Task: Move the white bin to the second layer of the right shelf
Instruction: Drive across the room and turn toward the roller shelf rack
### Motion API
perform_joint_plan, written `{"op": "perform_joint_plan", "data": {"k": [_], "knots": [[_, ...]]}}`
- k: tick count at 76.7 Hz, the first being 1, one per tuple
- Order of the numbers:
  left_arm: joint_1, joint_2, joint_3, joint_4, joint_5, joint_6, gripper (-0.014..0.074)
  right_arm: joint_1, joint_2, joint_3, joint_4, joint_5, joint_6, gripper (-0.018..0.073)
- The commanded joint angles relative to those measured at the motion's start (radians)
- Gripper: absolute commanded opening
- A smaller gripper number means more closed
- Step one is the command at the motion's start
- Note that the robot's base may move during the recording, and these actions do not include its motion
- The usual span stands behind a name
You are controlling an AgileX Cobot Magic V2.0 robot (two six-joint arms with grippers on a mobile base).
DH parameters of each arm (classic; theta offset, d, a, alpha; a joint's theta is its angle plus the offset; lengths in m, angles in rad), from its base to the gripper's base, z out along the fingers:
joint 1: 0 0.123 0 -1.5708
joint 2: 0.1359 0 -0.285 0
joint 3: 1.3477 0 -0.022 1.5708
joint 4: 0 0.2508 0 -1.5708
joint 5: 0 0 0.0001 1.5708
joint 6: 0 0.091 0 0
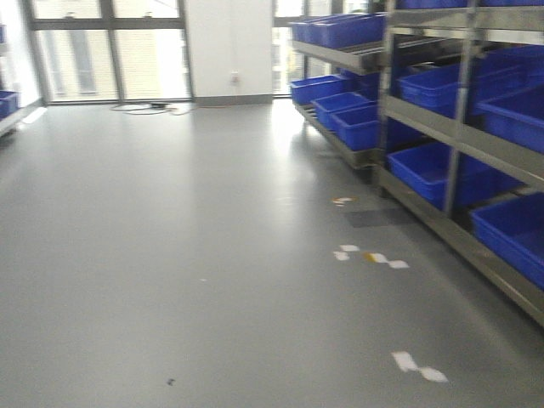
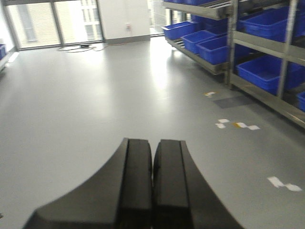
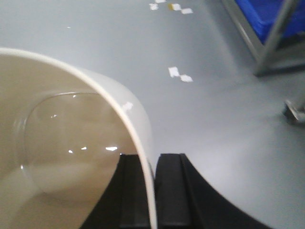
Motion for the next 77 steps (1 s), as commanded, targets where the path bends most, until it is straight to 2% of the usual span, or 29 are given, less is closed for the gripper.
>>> {"op": "perform_joint_plan", "data": {"k": [1, 77], "knots": [[-0.007, -0.014, 0.037, 0.000, -0.086, -0.005, 0.0085, -0.003, 0.004, -0.031, 0.000, -0.087, 0.003, 0.0048], [-0.007, -0.014, 0.037, 0.000, -0.086, -0.005, 0.0085, -0.003, 0.004, -0.031, 0.000, -0.087, 0.003, 0.0048]]}}
